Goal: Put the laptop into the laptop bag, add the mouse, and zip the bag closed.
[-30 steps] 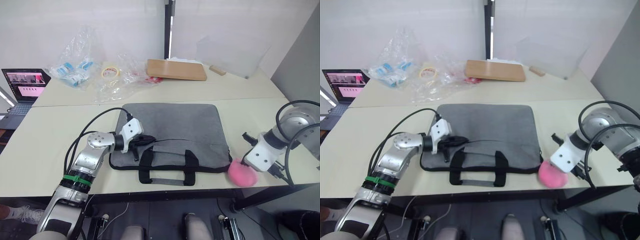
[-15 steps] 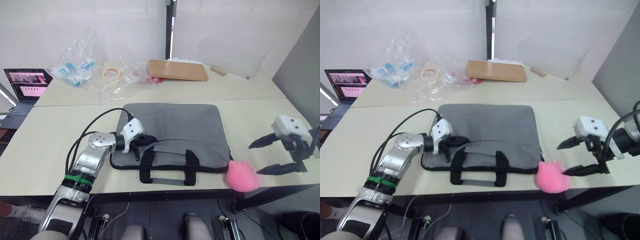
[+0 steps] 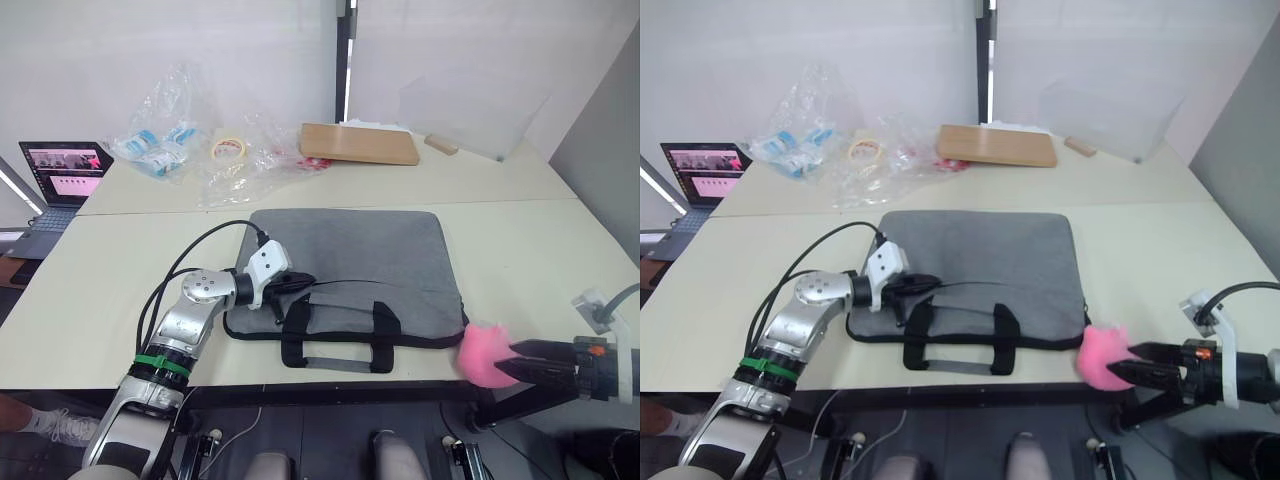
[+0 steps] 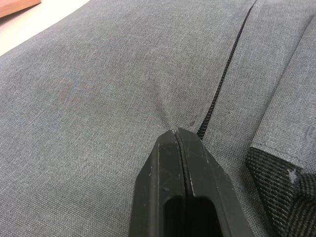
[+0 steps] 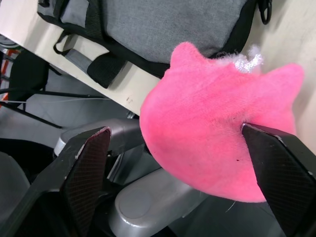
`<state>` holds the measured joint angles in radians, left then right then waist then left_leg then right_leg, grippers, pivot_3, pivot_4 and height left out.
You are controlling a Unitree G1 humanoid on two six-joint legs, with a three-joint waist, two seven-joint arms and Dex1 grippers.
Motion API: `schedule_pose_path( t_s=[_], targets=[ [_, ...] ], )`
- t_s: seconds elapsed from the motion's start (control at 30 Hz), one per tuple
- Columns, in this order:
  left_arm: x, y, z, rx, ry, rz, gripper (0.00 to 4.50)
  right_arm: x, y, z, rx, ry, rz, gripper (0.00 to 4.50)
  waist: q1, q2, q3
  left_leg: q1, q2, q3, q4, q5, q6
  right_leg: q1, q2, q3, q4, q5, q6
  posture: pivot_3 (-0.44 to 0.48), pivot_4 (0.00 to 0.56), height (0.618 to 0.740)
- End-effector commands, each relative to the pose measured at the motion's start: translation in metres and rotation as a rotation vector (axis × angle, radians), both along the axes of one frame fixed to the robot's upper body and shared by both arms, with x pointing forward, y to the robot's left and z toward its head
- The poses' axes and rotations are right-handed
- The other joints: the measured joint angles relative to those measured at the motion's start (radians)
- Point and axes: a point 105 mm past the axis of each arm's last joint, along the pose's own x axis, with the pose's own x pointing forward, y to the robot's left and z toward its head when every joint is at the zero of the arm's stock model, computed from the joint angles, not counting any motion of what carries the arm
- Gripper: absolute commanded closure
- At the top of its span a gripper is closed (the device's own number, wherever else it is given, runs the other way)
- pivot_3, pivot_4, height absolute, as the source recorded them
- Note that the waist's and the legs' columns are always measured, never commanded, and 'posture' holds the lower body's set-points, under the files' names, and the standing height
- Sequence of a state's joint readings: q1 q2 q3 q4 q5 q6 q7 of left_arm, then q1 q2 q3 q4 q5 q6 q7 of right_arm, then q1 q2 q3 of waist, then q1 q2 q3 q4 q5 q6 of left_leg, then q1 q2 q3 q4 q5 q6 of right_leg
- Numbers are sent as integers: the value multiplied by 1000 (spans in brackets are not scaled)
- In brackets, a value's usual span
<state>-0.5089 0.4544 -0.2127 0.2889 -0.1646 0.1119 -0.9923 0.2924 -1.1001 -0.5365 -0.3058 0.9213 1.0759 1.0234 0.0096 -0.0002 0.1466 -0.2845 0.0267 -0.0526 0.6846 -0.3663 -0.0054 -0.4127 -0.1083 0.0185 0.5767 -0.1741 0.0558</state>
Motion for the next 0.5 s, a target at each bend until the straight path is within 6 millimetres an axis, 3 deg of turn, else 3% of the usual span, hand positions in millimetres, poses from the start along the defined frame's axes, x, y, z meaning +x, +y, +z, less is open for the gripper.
schedule_pose_path(
  t_s=[0.03,0.27,0.33,0.5],
  targets=[
    [-16,4,-46,94,163,-1,4500,4,4,1,-29,-65,-3,62,0,0,0,0,0,0,0,0,0,1,0,0,0,0,0,0,150,740],
    [-15,-1,-44,86,159,-10,4500,12,-2,-21,-288,-248,97,62,1,0,0,1,0,0,0,0,0,2,0,0,-1,-1,2,0,150,740],
    [-15,-2,-44,85,158,-10,4500,12,-4,-25,-338,-289,142,599,1,0,0,1,0,-1,0,0,0,2,0,0,-1,-4,7,0,150,740],
    [-16,-4,-48,92,158,-12,4500,15,-10,-19,-343,-331,169,2236,2,0,0,2,0,-1,0,0,0,4,0,0,-1,-1,1,0,150,740]
  ],
)
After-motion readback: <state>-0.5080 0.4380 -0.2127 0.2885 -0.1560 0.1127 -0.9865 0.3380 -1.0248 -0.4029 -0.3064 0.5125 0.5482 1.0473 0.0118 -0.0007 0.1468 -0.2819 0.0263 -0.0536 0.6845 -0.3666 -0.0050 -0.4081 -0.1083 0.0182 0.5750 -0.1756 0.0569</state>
